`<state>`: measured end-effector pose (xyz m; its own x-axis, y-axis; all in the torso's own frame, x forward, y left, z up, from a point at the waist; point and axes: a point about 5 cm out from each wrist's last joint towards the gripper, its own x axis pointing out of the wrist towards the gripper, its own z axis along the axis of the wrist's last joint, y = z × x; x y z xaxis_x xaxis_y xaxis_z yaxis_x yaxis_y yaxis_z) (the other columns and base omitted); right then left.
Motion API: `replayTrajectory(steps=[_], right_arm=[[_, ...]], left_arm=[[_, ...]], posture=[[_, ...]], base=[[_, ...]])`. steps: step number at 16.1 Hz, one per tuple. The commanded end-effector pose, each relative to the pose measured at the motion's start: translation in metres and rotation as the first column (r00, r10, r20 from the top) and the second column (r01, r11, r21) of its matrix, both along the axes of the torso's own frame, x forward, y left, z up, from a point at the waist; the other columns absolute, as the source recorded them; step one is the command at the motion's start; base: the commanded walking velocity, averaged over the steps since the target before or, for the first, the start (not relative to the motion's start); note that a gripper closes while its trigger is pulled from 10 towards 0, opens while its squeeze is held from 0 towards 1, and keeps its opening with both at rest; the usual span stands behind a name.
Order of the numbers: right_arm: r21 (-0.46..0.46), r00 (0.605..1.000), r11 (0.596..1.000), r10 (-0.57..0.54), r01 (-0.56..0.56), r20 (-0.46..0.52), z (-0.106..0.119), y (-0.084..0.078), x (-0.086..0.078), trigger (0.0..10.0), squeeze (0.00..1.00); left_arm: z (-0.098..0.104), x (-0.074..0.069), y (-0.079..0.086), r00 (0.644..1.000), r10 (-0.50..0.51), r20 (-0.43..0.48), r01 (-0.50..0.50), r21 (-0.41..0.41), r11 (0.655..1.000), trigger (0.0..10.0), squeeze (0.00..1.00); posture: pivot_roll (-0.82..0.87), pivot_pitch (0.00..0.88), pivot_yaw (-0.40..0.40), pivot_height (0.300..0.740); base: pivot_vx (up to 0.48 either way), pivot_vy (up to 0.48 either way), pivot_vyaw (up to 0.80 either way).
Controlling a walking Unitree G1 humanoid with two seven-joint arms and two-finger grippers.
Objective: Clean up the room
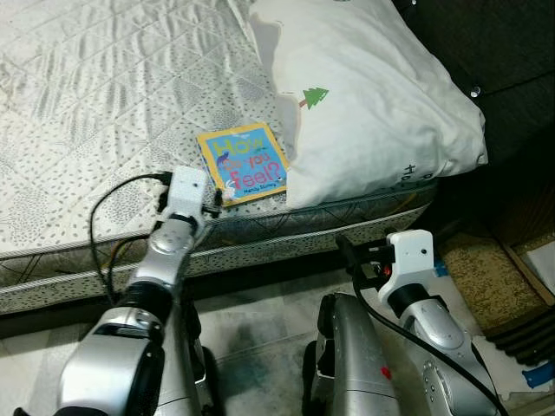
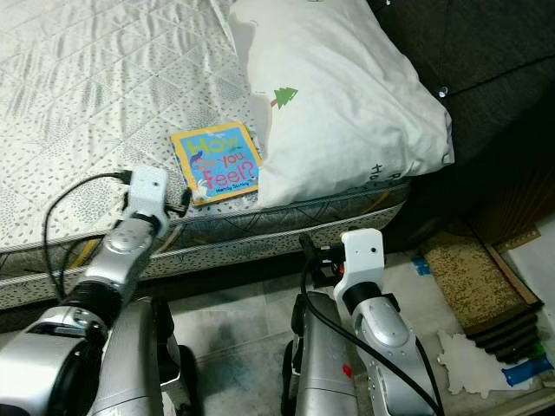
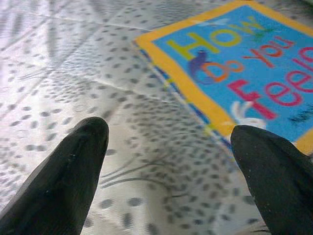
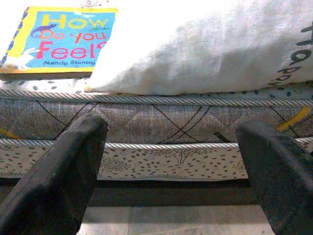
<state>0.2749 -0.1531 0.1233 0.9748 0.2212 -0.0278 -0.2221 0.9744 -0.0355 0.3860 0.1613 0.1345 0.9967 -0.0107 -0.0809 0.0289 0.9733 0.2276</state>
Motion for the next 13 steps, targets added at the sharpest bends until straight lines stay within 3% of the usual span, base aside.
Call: replayTrajectory(steps=[1, 7, 13], right_arm=[[-0.01, 1.0, 1.0, -0.006, 0.005, -0.019, -0.005, -0.003, -0.002, 10.0, 0.0], [-0.01, 1.0, 1.0, -0.001, 0.001, -0.011, -0.003, -0.002, -0.008, 10.0, 0.0], [-0.006, 1.0, 1.0, 0.013, -0.013, -0.004, 0.007, -0.004, -0.022, 10.0, 0.0]], left_arm=[[-0.009, -0.003, -0.002, 0.999, -0.005, -0.04, 0.005, 0.0, 1.0, 10.0, 0.0], [-0.021, -0.005, -0.022, 0.99, -0.092, -0.108, 0.095, 0.025, 0.995, 10.0, 0.0], [-0.02, -0.002, -0.018, 0.988, -0.077, -0.137, 0.084, 0.046, 0.995, 10.0, 0.0]], posture=[[-0.1, 0.27, -0.053, 0.549], [-0.12, 0.289, -0.051, 0.549], [-0.16, 0.33, -0.048, 0.549]], base=[[0.0, 0.0, 0.0], [0.0, 0.0, 0.0], [0.0, 0.0, 0.0]])
